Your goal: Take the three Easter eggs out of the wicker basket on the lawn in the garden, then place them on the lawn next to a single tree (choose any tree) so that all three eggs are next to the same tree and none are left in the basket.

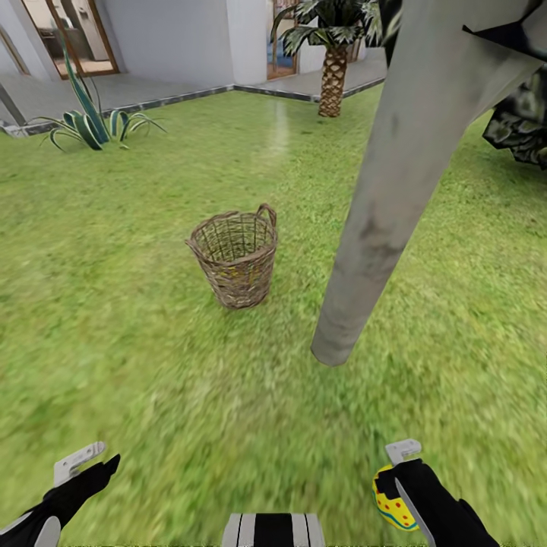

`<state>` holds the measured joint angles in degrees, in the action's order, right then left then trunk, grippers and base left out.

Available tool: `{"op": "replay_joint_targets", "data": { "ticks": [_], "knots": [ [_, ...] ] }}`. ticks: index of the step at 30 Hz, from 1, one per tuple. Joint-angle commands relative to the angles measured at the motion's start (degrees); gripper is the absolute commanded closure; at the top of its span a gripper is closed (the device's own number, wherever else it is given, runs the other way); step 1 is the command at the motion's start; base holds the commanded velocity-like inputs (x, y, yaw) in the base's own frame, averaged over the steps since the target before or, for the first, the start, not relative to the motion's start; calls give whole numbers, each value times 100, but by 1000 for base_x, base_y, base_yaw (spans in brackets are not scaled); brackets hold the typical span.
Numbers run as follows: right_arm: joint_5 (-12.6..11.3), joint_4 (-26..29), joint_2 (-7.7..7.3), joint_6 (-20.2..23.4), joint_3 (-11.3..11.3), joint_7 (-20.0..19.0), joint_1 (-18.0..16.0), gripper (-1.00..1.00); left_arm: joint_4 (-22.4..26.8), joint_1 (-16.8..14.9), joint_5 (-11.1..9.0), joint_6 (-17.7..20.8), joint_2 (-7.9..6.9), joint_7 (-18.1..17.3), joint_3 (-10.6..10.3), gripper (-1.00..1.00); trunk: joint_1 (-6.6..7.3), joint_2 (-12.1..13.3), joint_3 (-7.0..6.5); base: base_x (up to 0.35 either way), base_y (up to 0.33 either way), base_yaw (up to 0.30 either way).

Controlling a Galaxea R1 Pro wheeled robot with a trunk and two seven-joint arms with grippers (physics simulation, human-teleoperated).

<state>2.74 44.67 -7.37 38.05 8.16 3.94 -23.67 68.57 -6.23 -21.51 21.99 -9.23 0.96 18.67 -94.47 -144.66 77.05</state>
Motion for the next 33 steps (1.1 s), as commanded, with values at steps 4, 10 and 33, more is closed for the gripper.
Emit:
{"op": "replay_joint_targets", "data": {
  "ticks": [4,10,33],
  "knots": [
    [30,8,8,36,27,11,-1,100,7,-1,-55,34,-2,10,5,-100,-9,-7,93,0,0,0],
    [31,7,7,36,27,11,-2,100,7,-1,-55,35,0,10,5,-100,-25,-15,226,0,0,0],
    [33,17,24,36,35,11,-4,100,11,-1,-64,36,-8,2,5,-100,-32,-19,293,185,0,0]
  ]
}}
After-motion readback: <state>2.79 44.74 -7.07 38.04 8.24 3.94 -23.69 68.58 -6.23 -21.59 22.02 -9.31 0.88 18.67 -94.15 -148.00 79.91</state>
